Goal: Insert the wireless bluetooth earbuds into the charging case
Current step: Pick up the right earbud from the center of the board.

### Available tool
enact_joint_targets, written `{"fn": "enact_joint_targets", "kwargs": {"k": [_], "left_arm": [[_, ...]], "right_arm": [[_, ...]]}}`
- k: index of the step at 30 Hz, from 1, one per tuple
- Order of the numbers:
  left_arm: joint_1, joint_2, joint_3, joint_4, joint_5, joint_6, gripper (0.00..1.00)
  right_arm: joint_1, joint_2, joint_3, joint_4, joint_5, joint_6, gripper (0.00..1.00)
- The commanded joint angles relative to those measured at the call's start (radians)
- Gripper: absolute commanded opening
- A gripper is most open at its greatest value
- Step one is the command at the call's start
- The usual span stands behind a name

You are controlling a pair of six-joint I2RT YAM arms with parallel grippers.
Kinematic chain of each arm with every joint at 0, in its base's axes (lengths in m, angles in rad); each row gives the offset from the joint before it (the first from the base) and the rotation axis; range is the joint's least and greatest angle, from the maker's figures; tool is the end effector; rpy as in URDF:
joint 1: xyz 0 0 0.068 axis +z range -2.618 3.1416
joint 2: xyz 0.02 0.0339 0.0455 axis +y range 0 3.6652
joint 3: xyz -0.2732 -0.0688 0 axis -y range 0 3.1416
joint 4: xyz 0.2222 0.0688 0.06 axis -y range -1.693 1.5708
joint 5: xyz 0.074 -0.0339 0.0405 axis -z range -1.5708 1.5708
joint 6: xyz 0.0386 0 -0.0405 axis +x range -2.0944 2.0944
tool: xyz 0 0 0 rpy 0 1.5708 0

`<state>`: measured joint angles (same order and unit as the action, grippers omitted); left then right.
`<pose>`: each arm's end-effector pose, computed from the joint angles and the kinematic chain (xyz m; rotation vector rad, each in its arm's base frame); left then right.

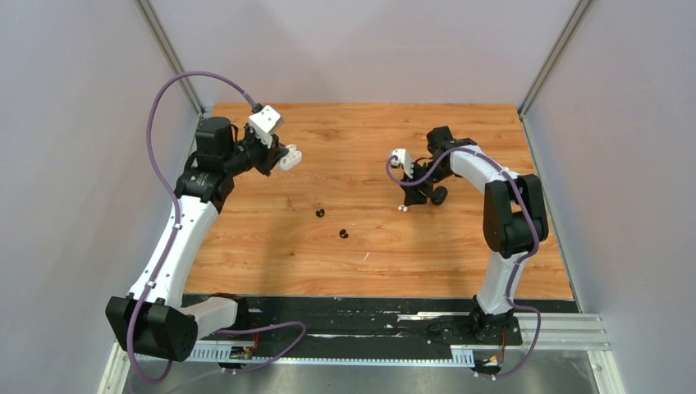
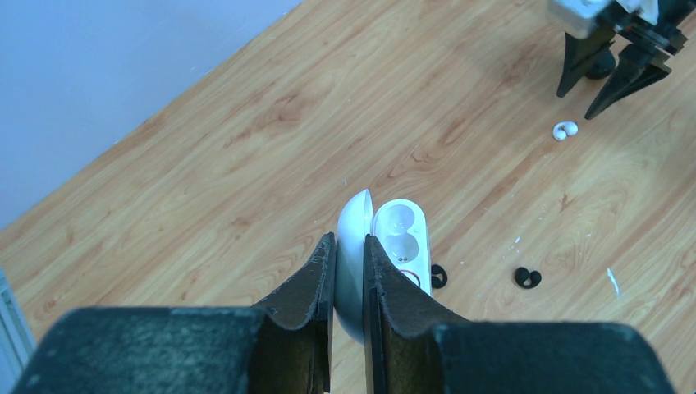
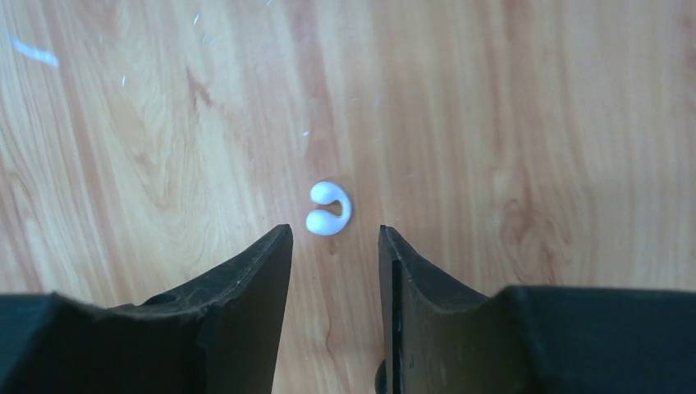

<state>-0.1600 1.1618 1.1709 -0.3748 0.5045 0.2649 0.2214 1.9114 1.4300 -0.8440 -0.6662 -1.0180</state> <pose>0.2277 -0.0556 0.3876 0.7228 1.7688 -0.4164 0.3473 0.1026 0.2201 -1.5863 2.0340 0.6986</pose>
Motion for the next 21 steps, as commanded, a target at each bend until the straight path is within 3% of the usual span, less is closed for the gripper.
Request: {"fn": "enact_joint_targets", "kwargs": {"k": [1,12,21], "left_arm": [[0.007,-0.006,0.045,-0.011,0.024,0.046,0.00],[0.006,-0.015,0.029,-0.010,0.012,0.027,0.00],[0.006,-0.025,0.025,-0.011,0.001,0.041,0.00]], "right_arm": [[0.009,-0.049,-0.053,-0.016,-0.085,-0.467,0.41],[0.044,-0.038,-0.103,-0.044,-0.033,-0.782,0.27],[0.059,-0.019,-0.099,-0.072,0.019,-0.838,0.26]]}}
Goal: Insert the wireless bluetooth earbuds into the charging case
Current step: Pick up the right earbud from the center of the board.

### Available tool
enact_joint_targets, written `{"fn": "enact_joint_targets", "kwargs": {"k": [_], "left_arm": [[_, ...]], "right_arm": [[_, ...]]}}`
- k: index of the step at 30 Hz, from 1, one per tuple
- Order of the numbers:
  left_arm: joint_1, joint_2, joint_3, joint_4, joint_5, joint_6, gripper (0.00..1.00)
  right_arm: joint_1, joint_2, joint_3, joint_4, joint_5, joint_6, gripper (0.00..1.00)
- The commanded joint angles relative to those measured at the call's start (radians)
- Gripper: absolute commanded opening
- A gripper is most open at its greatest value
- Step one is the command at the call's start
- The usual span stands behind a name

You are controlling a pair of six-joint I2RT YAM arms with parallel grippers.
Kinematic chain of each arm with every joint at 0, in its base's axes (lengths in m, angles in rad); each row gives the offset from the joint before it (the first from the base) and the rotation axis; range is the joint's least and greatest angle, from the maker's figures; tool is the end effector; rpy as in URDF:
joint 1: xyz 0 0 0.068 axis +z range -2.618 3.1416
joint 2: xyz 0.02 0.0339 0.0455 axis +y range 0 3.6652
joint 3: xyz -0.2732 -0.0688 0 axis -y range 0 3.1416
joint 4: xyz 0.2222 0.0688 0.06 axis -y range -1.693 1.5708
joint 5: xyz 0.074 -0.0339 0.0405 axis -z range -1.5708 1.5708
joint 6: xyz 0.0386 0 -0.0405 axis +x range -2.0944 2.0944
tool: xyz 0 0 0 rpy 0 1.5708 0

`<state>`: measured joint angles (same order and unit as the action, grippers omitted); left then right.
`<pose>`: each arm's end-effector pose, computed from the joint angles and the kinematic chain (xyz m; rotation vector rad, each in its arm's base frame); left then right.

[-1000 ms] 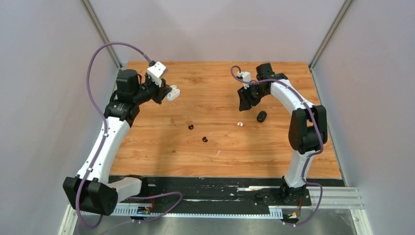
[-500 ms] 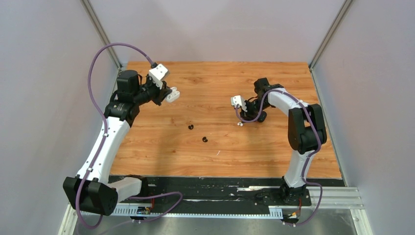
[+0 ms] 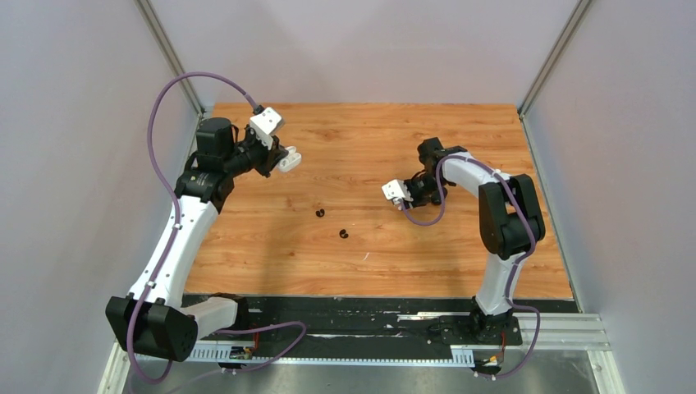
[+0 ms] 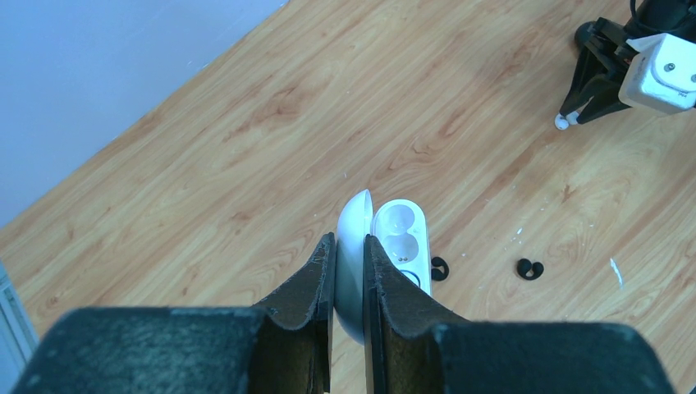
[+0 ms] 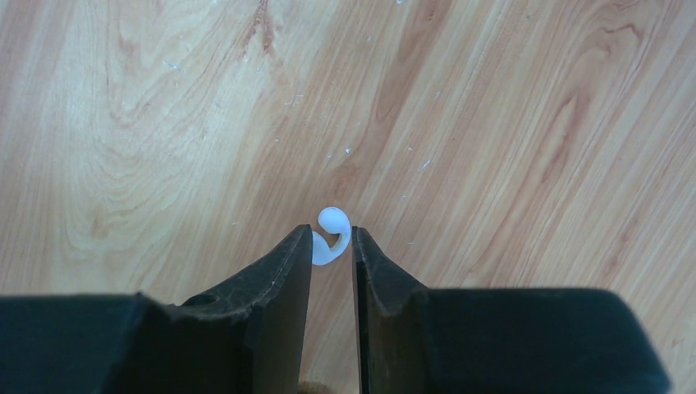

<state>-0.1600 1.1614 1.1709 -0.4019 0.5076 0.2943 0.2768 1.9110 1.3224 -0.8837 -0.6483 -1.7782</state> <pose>0.2265 -0.0556 0.3850 0.7505 1.7811 -0.4074 0.3203 0.1152 0.1933 -2.2274 1.2953 0.5463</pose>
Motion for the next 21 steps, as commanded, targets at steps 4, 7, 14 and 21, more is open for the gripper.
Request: {"fn": "enact_joint_targets", "kwargs": {"k": [4,7,14,21], "left_arm": [[0.007,-0.025,0.016,0.027,0.000,0.000,0.00],[0.007,-0.027,0.014,0.031,0.001,-0.006,0.00],[0.005,-0.031,0.006,0.037,0.002,-0.010,0.00],[0.005,-0.033,0.011,0.033,0.003,-0.013,0.00]], "right_arm": [[0.002,-0.013,0.022,-0.056,0.019,-0.077,0.25],[0.002,-0.019,0.034,-0.082,0.025,-0.081,0.26],[0.002,-0.015,0.035,-0.099,0.039,-0.115,0.32],[0.009,0.042,0.055,-0.075,0.078,-0.100,0.30]]}}
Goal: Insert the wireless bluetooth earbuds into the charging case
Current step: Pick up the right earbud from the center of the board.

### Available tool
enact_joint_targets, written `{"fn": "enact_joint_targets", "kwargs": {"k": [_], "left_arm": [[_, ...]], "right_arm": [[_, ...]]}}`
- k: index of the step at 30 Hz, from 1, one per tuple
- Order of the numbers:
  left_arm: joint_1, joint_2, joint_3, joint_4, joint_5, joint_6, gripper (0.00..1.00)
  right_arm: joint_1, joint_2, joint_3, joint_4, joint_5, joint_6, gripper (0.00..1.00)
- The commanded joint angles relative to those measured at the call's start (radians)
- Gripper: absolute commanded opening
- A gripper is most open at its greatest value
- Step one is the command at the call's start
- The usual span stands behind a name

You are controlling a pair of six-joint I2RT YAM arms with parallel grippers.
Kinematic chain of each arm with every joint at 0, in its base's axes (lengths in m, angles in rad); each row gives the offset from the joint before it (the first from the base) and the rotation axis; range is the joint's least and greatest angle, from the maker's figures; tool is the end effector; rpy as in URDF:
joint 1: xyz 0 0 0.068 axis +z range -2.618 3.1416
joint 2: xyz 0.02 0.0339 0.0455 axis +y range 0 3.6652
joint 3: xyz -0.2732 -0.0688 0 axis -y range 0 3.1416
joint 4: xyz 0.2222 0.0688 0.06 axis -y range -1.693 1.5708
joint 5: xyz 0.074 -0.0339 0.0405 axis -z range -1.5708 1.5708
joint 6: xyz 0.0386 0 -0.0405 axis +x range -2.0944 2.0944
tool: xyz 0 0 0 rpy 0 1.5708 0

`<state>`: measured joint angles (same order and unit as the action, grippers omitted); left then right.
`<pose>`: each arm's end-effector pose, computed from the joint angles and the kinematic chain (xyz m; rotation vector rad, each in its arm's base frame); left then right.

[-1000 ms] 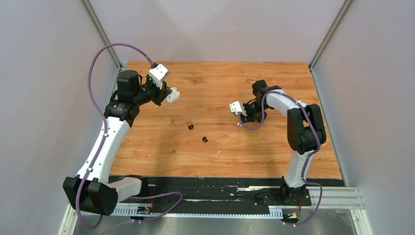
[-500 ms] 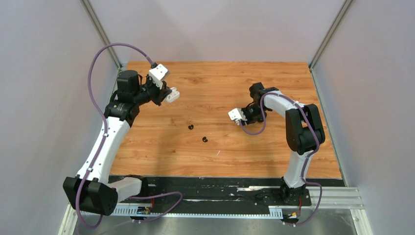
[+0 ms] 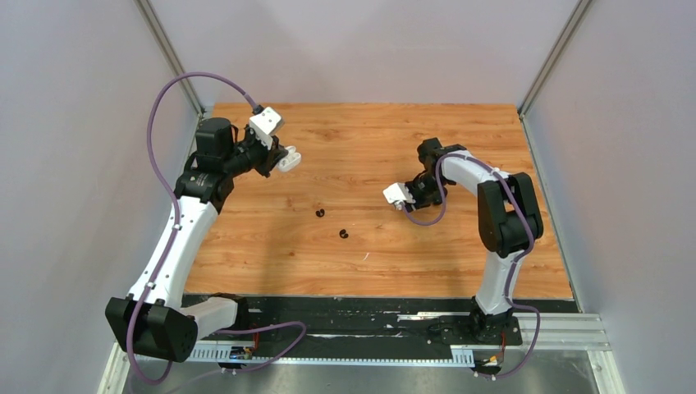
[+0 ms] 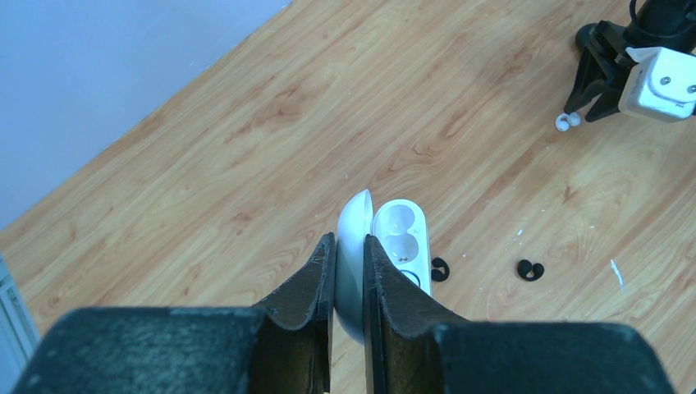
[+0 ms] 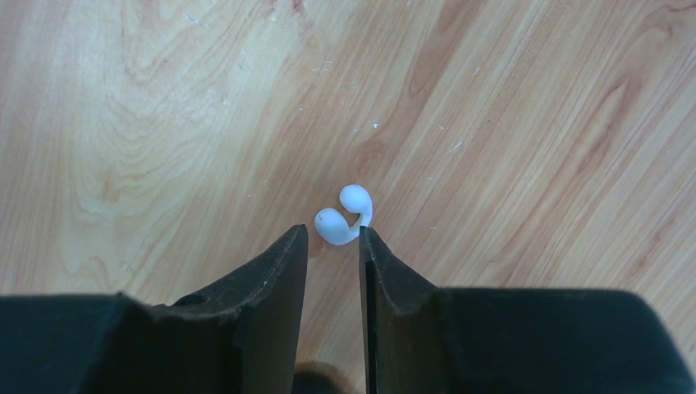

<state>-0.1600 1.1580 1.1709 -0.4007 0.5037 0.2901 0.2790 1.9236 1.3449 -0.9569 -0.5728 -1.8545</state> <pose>0.2257 -0.0553 0.3858 0.7445 1.7798 -0.4051 0.3182 0.1129 0.1922 -2.3392 1.2744 0.5202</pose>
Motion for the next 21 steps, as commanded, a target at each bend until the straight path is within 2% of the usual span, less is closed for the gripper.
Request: {"fn": "enact_joint_targets", "kwargs": {"k": [1,7,13,17,21], "left_arm": [[0.005,-0.029,0.012,0.032,0.007,-0.007,0.00],[0.005,-0.032,0.012,0.031,0.006,-0.012,0.00],[0.005,-0.037,0.011,0.032,0.009,-0.013,0.00],[0.006,-0.048,-0.001,0.041,0.011,-0.020,0.00],[0.006,-0.058,-0.015,0.059,0.022,-0.043,0.00]], "right_arm": [[0.007,0.031,0.033,0.004,0.005,-0.022,0.29],[0.016,0.034,0.010,0.025,0.005,-0.017,0.25],[0.042,0.019,-0.001,0.043,-0.009,0.069,0.08],[0.074,-0.037,-0.006,0.043,0.001,0.233,0.03],[0.124,-0.111,-0.010,0.026,0.038,0.538,0.02]]}}
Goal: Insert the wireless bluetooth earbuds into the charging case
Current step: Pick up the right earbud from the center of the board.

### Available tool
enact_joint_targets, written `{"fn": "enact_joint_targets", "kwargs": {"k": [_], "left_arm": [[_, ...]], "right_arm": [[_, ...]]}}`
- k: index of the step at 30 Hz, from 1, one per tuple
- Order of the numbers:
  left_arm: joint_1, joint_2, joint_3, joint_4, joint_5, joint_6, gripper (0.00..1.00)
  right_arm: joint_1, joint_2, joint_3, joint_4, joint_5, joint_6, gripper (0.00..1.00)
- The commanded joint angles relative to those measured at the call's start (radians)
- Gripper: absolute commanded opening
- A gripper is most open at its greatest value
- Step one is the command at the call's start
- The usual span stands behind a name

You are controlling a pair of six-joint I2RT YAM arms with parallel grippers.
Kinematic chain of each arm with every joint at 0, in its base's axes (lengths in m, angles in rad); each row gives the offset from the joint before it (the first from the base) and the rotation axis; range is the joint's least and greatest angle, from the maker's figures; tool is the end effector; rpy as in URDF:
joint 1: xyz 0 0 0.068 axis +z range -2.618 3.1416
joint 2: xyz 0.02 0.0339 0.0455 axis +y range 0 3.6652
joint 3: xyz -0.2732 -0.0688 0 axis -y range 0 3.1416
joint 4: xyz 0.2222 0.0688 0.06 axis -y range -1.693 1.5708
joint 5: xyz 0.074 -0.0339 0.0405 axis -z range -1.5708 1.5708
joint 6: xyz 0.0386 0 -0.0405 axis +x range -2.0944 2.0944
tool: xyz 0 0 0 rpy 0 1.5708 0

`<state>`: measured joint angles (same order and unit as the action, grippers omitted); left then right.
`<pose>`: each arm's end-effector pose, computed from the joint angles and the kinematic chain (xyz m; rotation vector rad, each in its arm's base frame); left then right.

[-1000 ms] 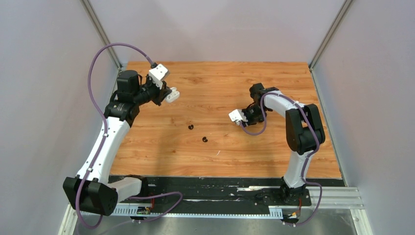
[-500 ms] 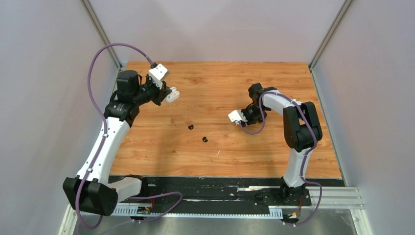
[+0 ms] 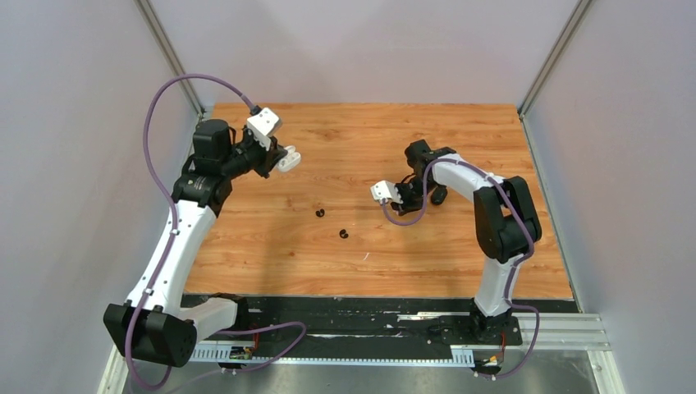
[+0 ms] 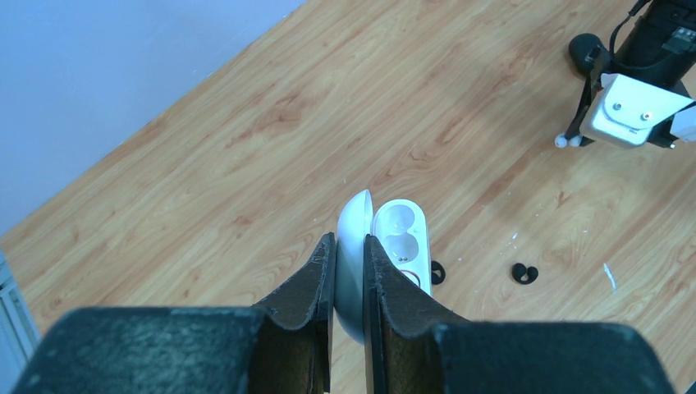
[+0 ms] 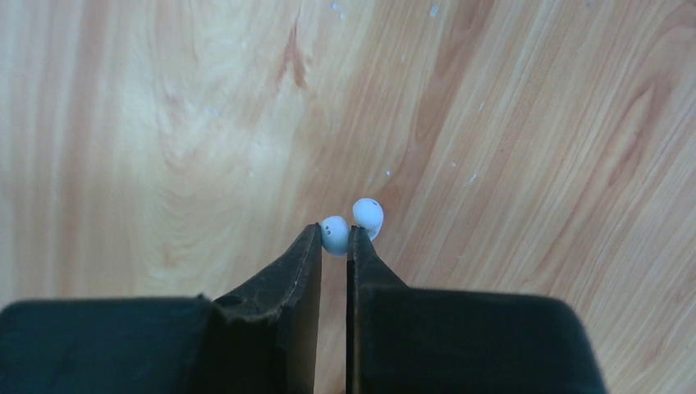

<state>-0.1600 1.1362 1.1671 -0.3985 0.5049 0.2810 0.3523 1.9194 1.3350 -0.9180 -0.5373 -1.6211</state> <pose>0.2199 -0.0544 0.3894 0.7369 1.7636 -0.4065 0.3114 0.1355 0.1908 -2.2809 1.4771 0.5474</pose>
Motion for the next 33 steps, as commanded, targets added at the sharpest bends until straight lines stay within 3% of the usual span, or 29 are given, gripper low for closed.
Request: {"fn": "enact_joint_targets", "kwargs": {"k": [1,9,12,21,28,33], "left_arm": [[0.006,-0.036,-0.015,0.061,0.023,-0.040,0.00],[0.006,-0.032,-0.041,0.111,0.046,-0.078,0.00],[0.005,-0.027,-0.041,0.117,0.056,-0.080,0.00],[0.006,-0.027,-0.024,0.093,0.059,-0.086,0.00],[0.005,-0.058,-0.026,0.068,0.037,-0.085,0.00],[0.005,-0.067,-0.029,0.052,0.030,-0.071,0.00]], "right_arm": [[0.070,-0.124,-0.004,-0.019,0.025,0.380,0.02],[0.187,-0.110,-0.020,-0.126,0.268,1.070,0.02],[0.203,-0.147,-0.075,-0.070,0.347,1.152,0.00],[0.196,0.010,0.082,-0.028,0.425,1.426,0.00],[0.200,0.105,0.147,-0.025,0.439,1.512,0.00],[0.204,0.106,0.160,-0.025,0.431,1.527,0.12]]}}
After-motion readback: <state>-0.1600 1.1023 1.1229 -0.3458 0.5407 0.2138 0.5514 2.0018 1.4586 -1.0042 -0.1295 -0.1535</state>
